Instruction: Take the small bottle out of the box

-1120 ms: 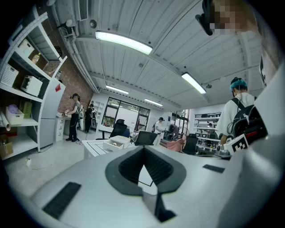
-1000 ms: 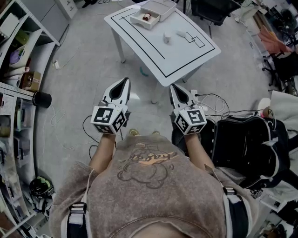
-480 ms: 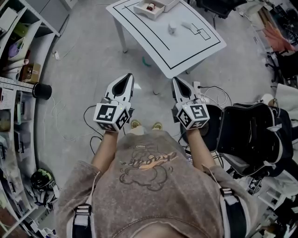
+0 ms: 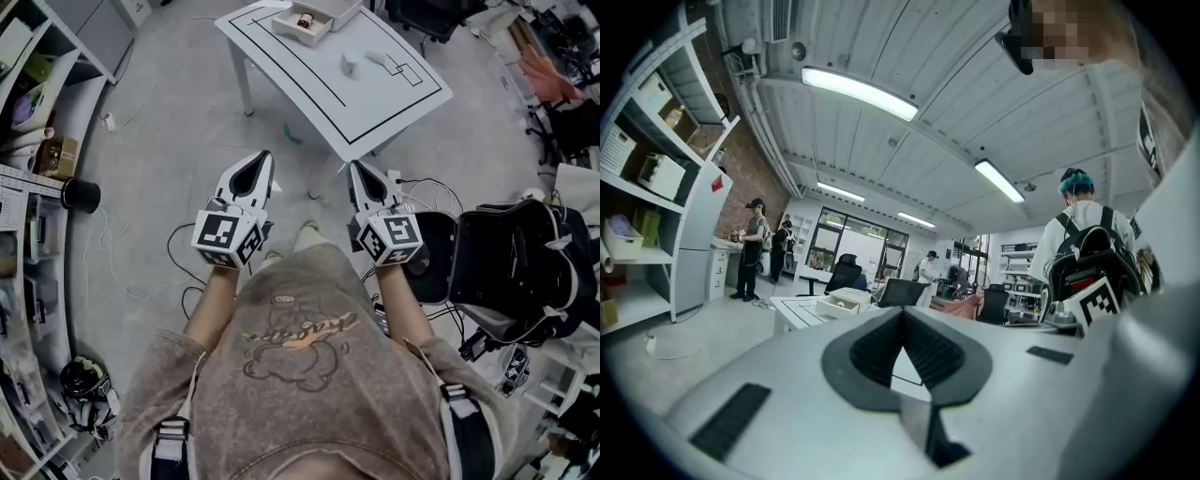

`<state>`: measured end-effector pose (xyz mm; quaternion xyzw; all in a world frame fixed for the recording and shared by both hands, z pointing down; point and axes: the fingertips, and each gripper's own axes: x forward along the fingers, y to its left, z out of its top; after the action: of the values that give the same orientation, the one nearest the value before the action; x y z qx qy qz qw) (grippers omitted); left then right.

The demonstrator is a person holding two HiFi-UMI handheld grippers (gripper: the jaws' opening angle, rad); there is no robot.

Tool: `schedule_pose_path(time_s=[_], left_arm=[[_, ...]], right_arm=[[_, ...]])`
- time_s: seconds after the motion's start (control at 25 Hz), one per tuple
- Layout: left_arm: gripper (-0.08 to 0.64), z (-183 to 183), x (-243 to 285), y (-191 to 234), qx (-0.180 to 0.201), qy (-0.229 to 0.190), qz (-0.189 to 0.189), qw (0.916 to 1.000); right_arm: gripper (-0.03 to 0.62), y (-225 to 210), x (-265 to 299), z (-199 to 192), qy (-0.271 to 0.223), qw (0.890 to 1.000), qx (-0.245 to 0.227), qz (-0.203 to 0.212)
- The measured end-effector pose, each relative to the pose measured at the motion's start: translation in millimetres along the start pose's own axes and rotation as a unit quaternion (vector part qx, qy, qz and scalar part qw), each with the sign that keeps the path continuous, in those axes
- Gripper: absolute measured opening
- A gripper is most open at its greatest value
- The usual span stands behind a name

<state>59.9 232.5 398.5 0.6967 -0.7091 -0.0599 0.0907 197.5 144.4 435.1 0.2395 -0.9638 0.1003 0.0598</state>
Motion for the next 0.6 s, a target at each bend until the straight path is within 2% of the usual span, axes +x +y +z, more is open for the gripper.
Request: schedule_pose_path(time_s=[0.6], left_arm=[[0.007,10.0,30.5,45.2,0.001,-0.006,-0.001,1.0]], right_arm=[[-0.005,-3.3,61.5,8.7,-0.005,1.0,-0.003,0.003]])
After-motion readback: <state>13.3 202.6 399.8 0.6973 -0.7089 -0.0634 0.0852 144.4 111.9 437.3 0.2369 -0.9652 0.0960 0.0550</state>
